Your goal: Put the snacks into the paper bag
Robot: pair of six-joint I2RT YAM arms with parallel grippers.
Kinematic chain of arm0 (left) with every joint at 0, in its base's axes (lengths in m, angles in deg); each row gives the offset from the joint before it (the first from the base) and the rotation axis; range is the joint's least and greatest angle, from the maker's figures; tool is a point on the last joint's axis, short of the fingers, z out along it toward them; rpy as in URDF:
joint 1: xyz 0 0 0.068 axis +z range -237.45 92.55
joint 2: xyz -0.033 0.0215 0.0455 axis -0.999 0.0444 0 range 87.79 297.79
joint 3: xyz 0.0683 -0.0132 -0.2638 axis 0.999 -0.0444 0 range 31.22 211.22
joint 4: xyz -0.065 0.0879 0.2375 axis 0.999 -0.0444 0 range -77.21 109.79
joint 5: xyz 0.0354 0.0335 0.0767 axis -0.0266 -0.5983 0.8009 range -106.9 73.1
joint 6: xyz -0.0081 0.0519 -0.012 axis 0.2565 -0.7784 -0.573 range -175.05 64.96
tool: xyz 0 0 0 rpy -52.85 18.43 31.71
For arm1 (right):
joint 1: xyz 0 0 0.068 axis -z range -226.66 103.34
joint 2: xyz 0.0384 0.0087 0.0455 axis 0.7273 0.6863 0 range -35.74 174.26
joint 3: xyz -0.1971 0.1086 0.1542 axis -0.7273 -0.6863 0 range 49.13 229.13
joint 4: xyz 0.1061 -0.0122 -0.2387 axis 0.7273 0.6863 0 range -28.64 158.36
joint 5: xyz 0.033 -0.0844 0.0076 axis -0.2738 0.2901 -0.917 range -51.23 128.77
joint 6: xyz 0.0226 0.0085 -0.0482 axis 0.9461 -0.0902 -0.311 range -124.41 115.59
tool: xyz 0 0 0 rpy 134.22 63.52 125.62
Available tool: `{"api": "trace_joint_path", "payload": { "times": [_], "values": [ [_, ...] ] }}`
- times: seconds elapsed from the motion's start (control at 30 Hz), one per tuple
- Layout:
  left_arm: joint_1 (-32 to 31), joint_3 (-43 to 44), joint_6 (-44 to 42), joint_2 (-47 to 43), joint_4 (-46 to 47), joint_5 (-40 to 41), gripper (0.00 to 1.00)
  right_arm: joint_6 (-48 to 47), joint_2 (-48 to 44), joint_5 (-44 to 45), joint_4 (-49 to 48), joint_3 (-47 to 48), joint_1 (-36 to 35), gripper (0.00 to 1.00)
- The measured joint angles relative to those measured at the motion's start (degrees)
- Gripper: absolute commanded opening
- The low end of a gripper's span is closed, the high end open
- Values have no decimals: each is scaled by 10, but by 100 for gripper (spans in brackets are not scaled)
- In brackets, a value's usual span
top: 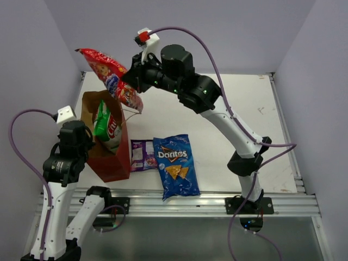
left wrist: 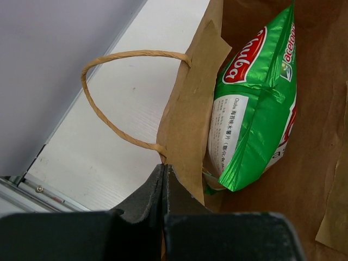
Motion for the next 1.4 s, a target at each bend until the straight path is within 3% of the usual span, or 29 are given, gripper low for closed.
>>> {"api": "trace_joint_path", "payload": {
  "times": [0.33,0.77,0.93,1.13,1.4],
  "values": [
    [0,0,12,-13,-4,-10,0,69,37,-56,-85,-12,-35,0],
    [0,-1,23,-22,-12,-12,0,115,52,-58,-155,-12,-66,0],
    [0,-1,28,-25,-12,-12,0,120,51,-59,-163,-26,-90,0],
    [0,-9,33,-34,-13,-12,0,126,51,-60,-169,-116,-118,0],
    [0,-11,33,-36,-16,-10,0,126,74,-45,-160,-105,-127,0]
  ]
}}
